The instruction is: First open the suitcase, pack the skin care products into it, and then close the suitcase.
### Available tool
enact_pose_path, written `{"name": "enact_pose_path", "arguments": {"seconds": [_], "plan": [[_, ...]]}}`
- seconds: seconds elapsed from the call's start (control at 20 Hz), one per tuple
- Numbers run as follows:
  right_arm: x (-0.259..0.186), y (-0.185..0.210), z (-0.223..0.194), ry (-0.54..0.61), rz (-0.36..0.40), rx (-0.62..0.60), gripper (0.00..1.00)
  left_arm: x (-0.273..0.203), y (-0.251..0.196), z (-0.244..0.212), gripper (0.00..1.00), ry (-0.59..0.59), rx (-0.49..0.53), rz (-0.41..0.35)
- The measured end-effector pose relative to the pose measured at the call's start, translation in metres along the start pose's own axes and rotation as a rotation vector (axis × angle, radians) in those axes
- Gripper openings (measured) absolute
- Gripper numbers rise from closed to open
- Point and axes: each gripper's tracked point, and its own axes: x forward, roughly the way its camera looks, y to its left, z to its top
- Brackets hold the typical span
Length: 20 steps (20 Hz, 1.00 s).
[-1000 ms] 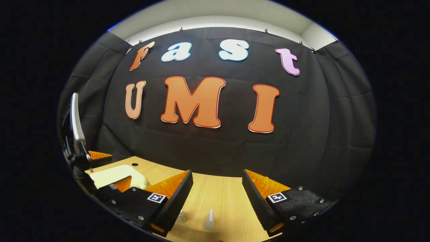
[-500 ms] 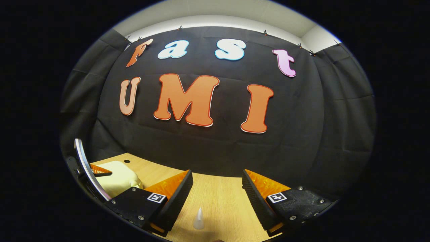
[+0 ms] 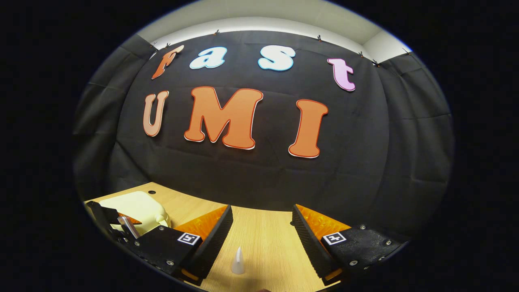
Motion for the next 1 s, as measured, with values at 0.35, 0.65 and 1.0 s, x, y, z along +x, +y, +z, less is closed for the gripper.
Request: {"name": "enact_pose_path", "arguments": {"seconds": [0.35, 0.65, 1.0], "plan": [[-0.008, 0.001, -0.001, -0.004, 0.01, -0.01, 0.94, 0.011, -0.007, -0.013, 0.86, 0.037, 0.188, 0.008], [-0.011, -0.001, -0.004, 0.002, 0.009, -0.022, 0.94, 0.025, -0.015, -0.016, 0.53, 0.028, 0.24, 0.005], [-0.016, -0.003, -0.011, 0.017, 0.0, -0.033, 0.94, 0.016, -0.005, -0.004, 0.1, 0.005, 0.097, 0.008]]}}
